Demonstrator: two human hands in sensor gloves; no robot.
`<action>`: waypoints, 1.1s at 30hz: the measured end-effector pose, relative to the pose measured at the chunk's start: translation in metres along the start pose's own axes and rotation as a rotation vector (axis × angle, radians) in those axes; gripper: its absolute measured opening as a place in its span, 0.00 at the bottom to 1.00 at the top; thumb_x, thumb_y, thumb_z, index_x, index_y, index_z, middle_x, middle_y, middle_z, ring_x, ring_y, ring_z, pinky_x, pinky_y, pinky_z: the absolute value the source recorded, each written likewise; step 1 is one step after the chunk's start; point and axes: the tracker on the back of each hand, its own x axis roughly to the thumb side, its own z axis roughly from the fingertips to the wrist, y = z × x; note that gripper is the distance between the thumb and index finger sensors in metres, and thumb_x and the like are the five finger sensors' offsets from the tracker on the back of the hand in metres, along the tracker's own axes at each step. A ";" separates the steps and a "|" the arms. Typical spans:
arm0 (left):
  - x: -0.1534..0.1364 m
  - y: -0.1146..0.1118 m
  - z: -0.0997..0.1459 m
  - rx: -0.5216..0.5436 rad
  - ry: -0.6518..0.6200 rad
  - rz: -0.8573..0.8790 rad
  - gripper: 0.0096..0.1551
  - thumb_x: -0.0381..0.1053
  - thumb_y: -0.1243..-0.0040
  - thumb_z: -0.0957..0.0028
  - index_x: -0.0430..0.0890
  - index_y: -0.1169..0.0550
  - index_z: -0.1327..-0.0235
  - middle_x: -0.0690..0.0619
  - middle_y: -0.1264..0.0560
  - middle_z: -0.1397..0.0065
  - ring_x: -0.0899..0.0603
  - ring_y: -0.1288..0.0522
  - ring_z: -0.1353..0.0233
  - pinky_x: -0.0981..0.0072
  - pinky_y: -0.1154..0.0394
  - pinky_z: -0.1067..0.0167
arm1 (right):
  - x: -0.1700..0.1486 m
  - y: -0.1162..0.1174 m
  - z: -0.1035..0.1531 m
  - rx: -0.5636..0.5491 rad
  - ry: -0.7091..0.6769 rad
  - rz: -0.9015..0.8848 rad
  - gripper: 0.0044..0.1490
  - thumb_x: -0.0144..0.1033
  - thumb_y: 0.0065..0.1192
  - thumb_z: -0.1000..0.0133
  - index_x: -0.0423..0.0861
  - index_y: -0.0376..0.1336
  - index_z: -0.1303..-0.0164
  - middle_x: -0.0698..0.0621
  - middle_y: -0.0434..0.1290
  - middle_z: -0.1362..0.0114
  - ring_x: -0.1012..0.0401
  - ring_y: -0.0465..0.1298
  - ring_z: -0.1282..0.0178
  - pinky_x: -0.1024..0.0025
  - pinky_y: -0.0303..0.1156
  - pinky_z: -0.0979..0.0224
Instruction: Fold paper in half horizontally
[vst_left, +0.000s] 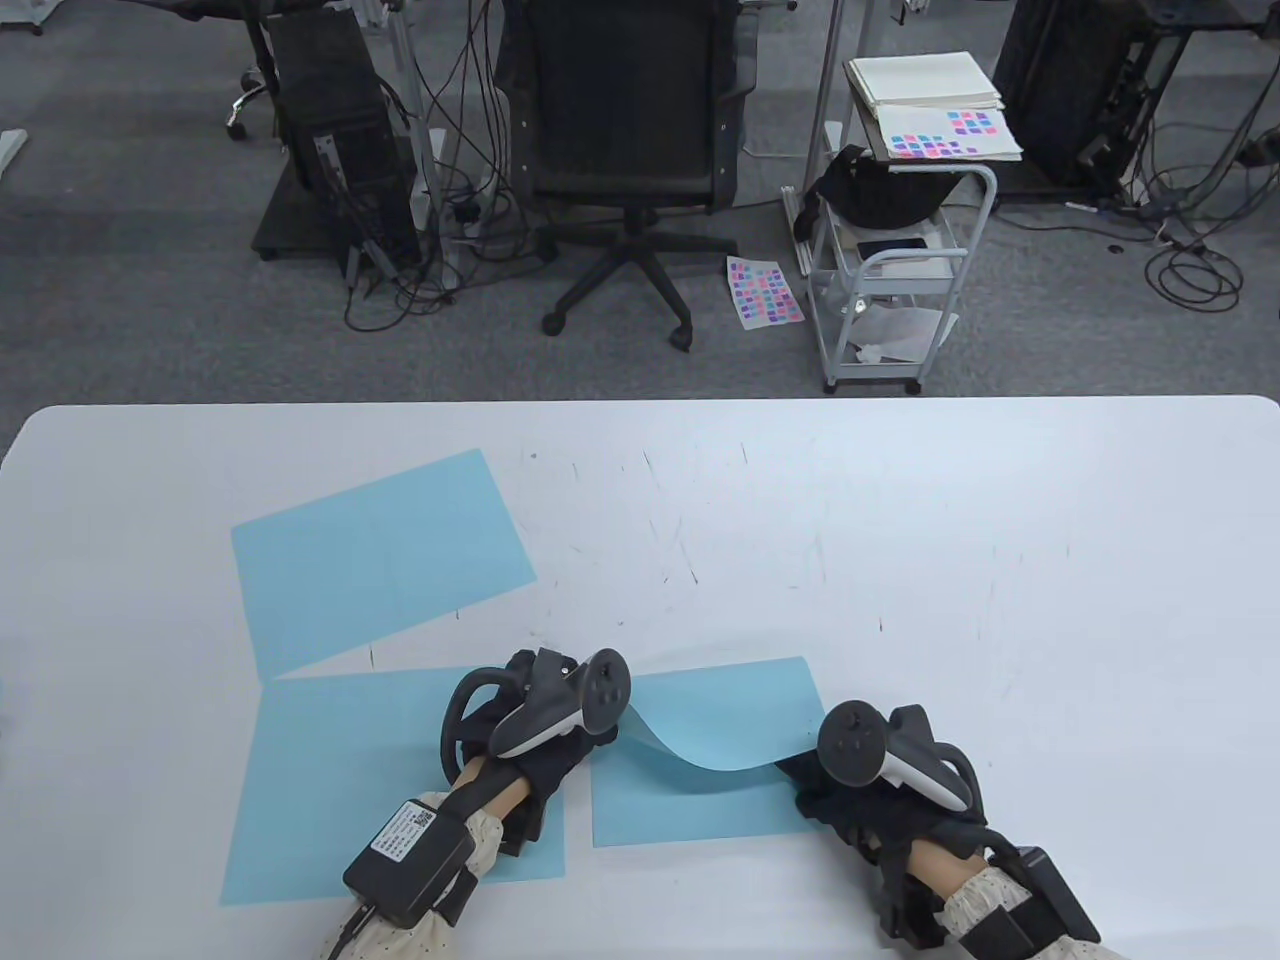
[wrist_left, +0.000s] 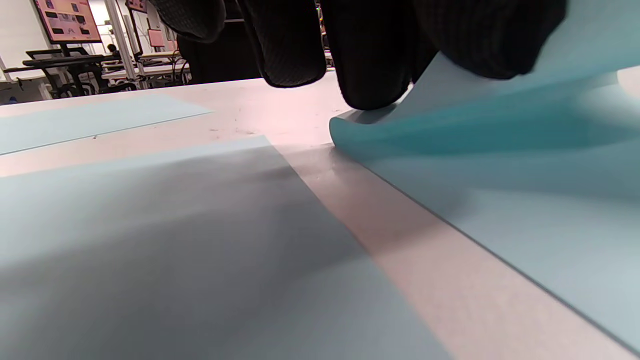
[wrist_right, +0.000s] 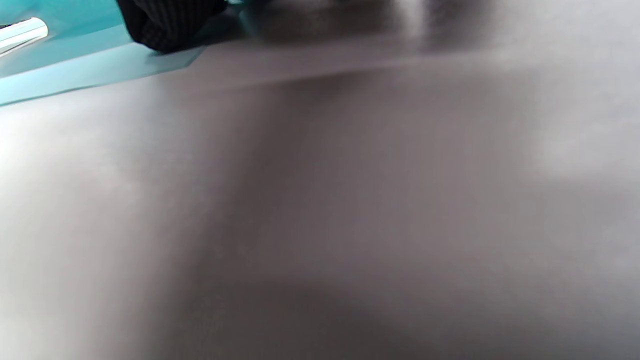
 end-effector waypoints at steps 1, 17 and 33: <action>-0.001 -0.001 0.001 0.000 0.001 0.004 0.20 0.63 0.36 0.63 0.76 0.20 0.55 0.77 0.22 0.29 0.56 0.28 0.20 0.50 0.37 0.18 | 0.000 0.000 0.000 0.000 0.000 0.000 0.37 0.48 0.53 0.46 0.72 0.46 0.27 0.70 0.38 0.15 0.54 0.32 0.15 0.40 0.33 0.18; 0.009 -0.022 0.014 -0.010 -0.063 -0.121 0.21 0.63 0.36 0.63 0.77 0.20 0.54 0.77 0.25 0.26 0.56 0.31 0.18 0.49 0.39 0.17 | 0.000 0.000 0.000 0.000 0.000 0.000 0.37 0.48 0.53 0.46 0.72 0.46 0.27 0.70 0.38 0.15 0.54 0.32 0.15 0.40 0.33 0.18; 0.013 -0.024 0.022 -0.089 -0.059 -0.200 0.25 0.53 0.39 0.55 0.77 0.26 0.45 0.76 0.30 0.23 0.56 0.34 0.17 0.47 0.41 0.17 | 0.000 0.000 0.000 0.000 0.000 0.000 0.38 0.48 0.53 0.46 0.72 0.46 0.27 0.70 0.38 0.15 0.54 0.31 0.15 0.40 0.33 0.18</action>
